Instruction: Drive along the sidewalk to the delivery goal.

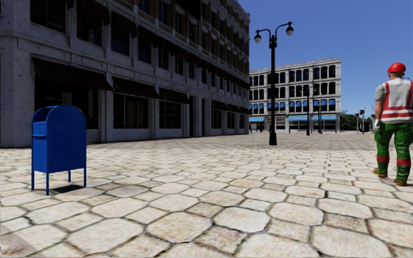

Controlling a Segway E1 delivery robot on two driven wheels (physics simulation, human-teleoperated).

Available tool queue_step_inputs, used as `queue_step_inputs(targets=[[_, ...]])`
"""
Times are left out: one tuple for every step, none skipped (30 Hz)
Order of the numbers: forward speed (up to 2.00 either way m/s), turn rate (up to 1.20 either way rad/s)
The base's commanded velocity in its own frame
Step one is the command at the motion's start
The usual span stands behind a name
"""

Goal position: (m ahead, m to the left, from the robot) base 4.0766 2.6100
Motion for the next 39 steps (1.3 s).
queue_step_inputs(targets=[[0.91,0.00],[0.91,0.00],[0.91,0.00],[0.91,0.00],[0.91,0.00],[0.91,0.00],[0.91,0.00],[0.91,0.00],[0.91,0.00],[0.91,0.00],[0.91,0.00],[0.91,0.00],[0.91,0.00],[0.91,0.00],[0.91,0.00],[0.91,0.00],[0.91,0.00],[0.91,0.00],[0.91,0.05],[0.91,0.05],[0.91,0.07],[0.91,0.09],[0.91,0.09],[0.91,0.12],[0.91,0.16],[0.91,0.20],[0.91,0.20],[0.91,0.23],[0.91,0.24],[0.91,0.24],[0.91,0.24],[0.91,0.24],[0.91,0.24],[0.91,0.24],[0.91,0.24],[0.91,0.24],[0.91,0.24],[0.91,0.24],[0.91,0.24]])
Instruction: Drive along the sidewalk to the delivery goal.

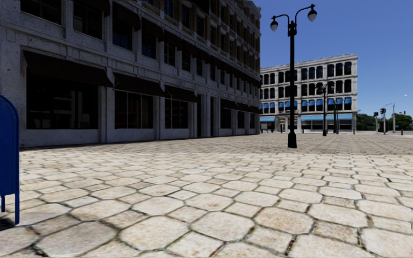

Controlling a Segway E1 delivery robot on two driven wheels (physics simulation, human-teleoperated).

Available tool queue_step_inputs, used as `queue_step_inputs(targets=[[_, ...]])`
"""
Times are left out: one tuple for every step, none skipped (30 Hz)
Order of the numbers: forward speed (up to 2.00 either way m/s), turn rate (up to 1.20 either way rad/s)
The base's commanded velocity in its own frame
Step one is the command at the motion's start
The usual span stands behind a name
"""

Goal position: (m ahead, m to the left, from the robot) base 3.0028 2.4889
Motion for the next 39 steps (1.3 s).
queue_step_inputs(targets=[[0.91,0.24],[0.91,0.24],[0.91,0.24],[0.91,0.24],[0.91,0.24],[0.91,0.24],[0.91,0.24],[0.91,0.24],[0.91,0.24],[0.91,0.24],[0.91,0.24],[0.90,0.24],[0.88,0.24],[0.88,0.24],[0.85,0.25],[0.78,0.30],[0.73,0.37],[0.73,0.38],[0.73,0.38],[0.73,0.38],[0.73,0.39],[0.73,0.40],[0.73,0.40],[0.72,0.42],[0.69,0.43],[0.61,0.44],[0.61,0.44],[0.57,0.45],[0.54,0.45],[0.53,0.46],[0.53,0.46],[0.53,0.46],[0.53,0.46],[0.53,0.46],[0.53,0.46],[0.53,0.46],[0.53,0.46],[0.53,0.46],[0.53,0.46]])
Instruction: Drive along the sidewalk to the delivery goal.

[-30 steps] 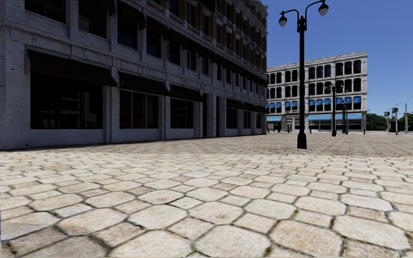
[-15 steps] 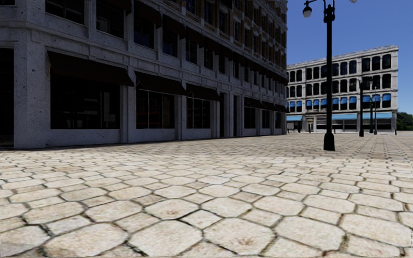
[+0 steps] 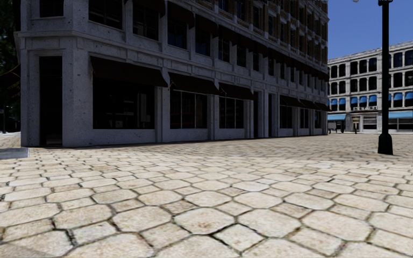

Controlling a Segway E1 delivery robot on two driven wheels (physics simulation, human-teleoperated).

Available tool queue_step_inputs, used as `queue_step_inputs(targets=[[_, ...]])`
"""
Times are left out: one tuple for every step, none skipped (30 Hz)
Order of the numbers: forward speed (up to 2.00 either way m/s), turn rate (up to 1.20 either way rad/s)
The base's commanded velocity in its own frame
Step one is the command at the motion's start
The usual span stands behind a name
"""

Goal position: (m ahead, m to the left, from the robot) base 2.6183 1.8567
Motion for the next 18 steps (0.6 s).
queue_step_inputs(targets=[[0.53,0.46],[0.53,0.46],[0.53,0.46],[0.53,0.46],[0.53,0.46],[0.53,0.46],[0.53,0.46],[0.53,0.46],[0.53,0.46],[0.53,0.46],[0.53,0.46],[0.53,0.46],[0.53,0.40],[0.54,0.36],[0.54,0.36],[0.57,0.33],[0.60,0.29],[0.61,0.28]])
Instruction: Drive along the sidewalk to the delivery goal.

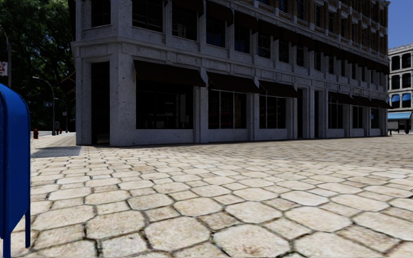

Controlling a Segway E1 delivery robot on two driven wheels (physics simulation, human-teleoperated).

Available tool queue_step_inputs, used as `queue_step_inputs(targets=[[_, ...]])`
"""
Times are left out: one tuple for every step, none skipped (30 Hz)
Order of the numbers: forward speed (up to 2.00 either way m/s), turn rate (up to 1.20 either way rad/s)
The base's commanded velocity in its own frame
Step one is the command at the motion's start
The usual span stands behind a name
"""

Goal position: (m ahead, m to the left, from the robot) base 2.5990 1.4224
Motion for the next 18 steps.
queue_step_inputs(targets=[[0.61,0.28],[0.62,0.28],[0.62,0.28],[0.62,0.28],[0.62,0.28],[0.62,0.28],[0.62,0.28],[0.62,0.28],[0.63,0.28],[0.63,0.27],[0.63,0.25],[0.63,0.25],[0.63,0.24],[0.63,0.24],[0.63,0.24],[0.63,0.24],[0.63,0.28],[0.63,0.34]])
